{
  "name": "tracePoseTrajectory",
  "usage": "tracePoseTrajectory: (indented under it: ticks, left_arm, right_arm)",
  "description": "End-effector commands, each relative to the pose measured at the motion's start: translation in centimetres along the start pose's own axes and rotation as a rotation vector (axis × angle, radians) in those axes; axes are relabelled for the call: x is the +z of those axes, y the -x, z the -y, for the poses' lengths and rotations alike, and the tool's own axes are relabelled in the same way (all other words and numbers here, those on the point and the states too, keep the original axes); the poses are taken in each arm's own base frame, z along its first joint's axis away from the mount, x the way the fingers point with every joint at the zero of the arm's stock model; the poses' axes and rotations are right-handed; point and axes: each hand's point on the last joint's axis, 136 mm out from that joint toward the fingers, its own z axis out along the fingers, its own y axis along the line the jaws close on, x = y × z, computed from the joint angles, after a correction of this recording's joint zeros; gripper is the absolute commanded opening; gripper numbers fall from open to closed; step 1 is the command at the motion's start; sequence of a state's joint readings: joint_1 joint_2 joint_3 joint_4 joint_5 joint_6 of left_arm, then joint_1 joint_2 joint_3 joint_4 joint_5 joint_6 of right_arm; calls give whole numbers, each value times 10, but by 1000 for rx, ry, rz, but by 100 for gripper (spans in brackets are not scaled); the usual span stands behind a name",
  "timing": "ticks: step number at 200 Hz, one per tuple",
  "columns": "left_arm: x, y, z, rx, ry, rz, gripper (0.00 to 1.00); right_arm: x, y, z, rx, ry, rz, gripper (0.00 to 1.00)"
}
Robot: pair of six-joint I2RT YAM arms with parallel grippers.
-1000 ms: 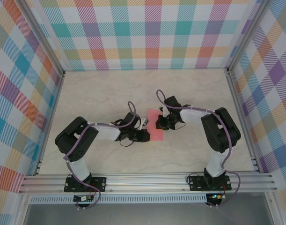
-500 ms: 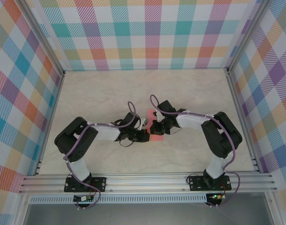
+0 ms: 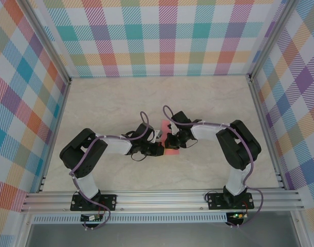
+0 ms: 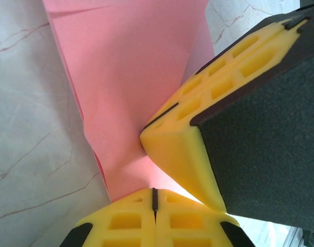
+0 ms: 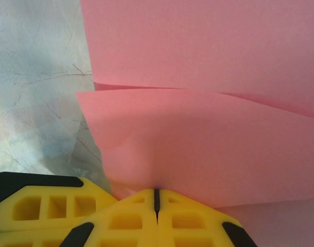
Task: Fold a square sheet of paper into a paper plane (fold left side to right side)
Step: Fold the triangle a second time at the center of the table.
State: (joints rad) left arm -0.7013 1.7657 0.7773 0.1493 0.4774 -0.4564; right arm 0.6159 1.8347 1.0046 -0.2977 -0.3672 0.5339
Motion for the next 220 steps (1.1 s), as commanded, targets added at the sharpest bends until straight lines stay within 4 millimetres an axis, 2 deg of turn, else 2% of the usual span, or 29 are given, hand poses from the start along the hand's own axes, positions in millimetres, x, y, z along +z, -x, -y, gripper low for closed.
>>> tracePoseTrajectory:
  ticks: [1,60,94,120,142,187,204,220]
  left_arm:
    - [-1,-19,-26,-55,92,-49,4]
    - [2,-20,-28,-60,92,-53,4]
    - [2,-21,-28,-64,91,-54,4]
    - [0,-19,-24,-57,76,-46,4]
    - [-3,-15,-18,-49,61,-36,4]
    - [-8,-5,-3,-22,13,-12,7]
    - [-14,1,9,-1,-24,9,13]
    - [-25,10,23,24,-60,45,21]
  right_arm:
    - [4,5,21,6,-66,-1,6]
    - [-15,28,40,16,-82,49,6]
    - [-22,38,60,44,-106,67,7]
    - [-28,46,75,65,-118,83,7]
    - [-43,55,82,68,-131,122,7]
    - [-77,72,87,65,-130,204,10]
    - [-87,72,81,49,-122,225,11]
    - [-95,68,73,38,-92,246,17]
